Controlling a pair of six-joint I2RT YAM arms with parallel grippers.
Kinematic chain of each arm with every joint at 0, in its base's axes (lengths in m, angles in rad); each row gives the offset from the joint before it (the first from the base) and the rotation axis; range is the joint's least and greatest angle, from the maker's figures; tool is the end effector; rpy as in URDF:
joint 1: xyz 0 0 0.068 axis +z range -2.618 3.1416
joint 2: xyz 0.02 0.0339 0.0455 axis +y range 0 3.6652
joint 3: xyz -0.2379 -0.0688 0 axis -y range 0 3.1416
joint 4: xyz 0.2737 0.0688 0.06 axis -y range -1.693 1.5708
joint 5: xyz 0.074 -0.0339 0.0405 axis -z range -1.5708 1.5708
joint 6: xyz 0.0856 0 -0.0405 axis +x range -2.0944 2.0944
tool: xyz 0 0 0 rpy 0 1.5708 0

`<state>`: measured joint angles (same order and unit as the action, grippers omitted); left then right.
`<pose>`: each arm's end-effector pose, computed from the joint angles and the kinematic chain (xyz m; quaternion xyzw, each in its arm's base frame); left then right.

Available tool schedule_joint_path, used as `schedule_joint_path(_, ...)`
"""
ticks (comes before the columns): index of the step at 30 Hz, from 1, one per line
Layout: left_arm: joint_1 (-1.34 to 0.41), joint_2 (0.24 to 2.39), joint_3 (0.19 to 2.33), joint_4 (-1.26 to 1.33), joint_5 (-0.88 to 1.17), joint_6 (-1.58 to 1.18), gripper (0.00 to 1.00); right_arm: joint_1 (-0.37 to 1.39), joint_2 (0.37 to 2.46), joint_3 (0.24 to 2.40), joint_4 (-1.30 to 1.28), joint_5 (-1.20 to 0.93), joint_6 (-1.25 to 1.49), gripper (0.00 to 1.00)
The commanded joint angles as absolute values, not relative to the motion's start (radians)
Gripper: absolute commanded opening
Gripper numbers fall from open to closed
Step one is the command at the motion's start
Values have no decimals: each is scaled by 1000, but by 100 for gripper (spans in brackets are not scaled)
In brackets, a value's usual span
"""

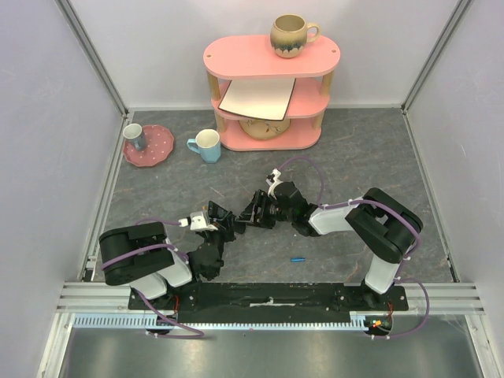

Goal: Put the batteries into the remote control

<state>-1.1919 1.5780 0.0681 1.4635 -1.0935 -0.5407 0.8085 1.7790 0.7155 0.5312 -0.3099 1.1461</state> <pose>0.1489 -0.1683 0.0766 -0.1425 0.7002 -0.2059 0.6686 0.2495 0.2991 0.0573 0.0686 0.8585 0.4814 0.1631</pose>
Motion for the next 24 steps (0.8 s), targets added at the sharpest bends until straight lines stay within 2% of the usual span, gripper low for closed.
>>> schedule_joint_path(1, -1206, 1580, -14, 1615, -1103, -433, 2, 811, 1783, 689, 385, -267, 1089, 65)
schedule_joint_path(24, -1206, 1575, -17, 1614, -1117, -428, 2, 798, 1756, 653, 374, -261, 1077, 65)
